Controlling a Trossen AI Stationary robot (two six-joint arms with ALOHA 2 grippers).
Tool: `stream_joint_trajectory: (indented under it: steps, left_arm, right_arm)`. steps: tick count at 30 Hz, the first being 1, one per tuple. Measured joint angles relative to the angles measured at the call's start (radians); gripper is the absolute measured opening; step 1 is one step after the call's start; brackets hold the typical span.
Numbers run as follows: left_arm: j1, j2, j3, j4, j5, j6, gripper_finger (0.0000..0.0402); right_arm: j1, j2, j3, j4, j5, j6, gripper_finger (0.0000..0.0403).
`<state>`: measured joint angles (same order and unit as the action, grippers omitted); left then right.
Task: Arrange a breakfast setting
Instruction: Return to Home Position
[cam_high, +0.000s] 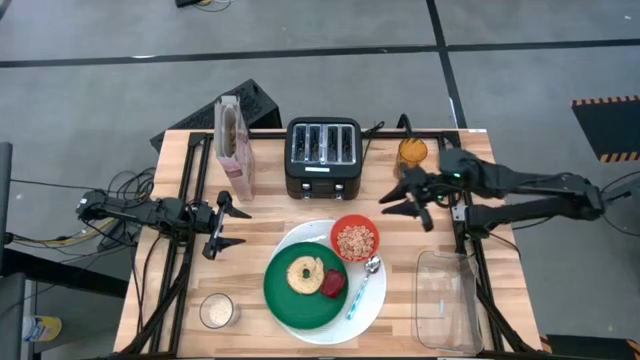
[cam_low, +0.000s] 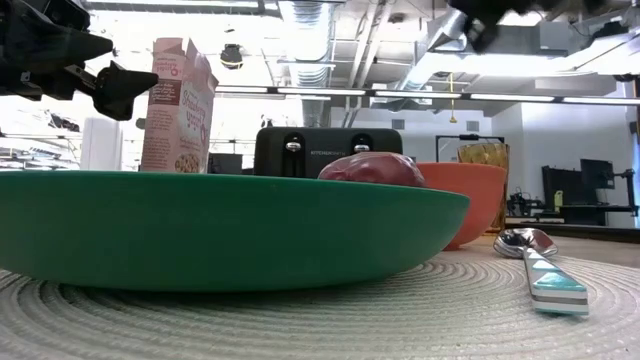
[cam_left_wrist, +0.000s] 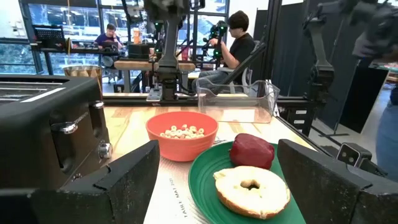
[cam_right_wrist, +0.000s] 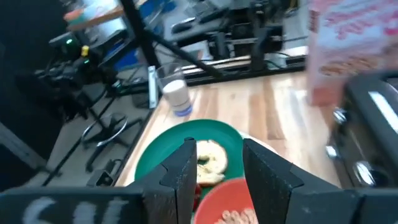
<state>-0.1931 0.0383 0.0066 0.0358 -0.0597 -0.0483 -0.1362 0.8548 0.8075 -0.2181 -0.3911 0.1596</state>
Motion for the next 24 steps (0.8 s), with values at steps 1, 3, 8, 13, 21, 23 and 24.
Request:
stream_joint_trajectory:
  steps: [1,3,8,13,21,23,24]
  left_arm:
    - [0.0,0.0,0.0,0.0,0.0,0.0,0.0311]
    - [0.0,0.0,0.0,0.0,0.0,0.0,0.0311]
    - [0.0,0.0,0.0,0.0,0.0,0.0,0.0311]
    - [0.0,0.0,0.0,0.0,0.0,0.0,0.0311]
    - [0.0,0.0,0.0,0.0,0.0,0.0,0.0311]
    - [0.0,0.0,0.0,0.0,0.0,0.0,0.0311]
    - [0.0,0.0,0.0,0.0,0.0,0.0,0.0311]
  right_arm:
    - [-0.002,-0.048,-0.043,0.009,0.019,0.018,0.0152]
    - [-0.002,-0.146,-0.123,0.02,0.062,0.031,0.0152]
    - [-0.004,-0.369,-0.288,0.017,0.158,0.016,0.0152]
    - [-0.004,-0.568,-0.434,0.009,0.208,-0.01,0.0152]
    - [-0.004,-0.835,-0.635,0.011,0.22,-0.029,0.0152]
    - [-0.004,-0.853,-0.663,0.0,0.229,-0.052,0.0152]
    - [-0.004,-0.852,-0.669,-0.01,0.235,-0.06,0.0152]
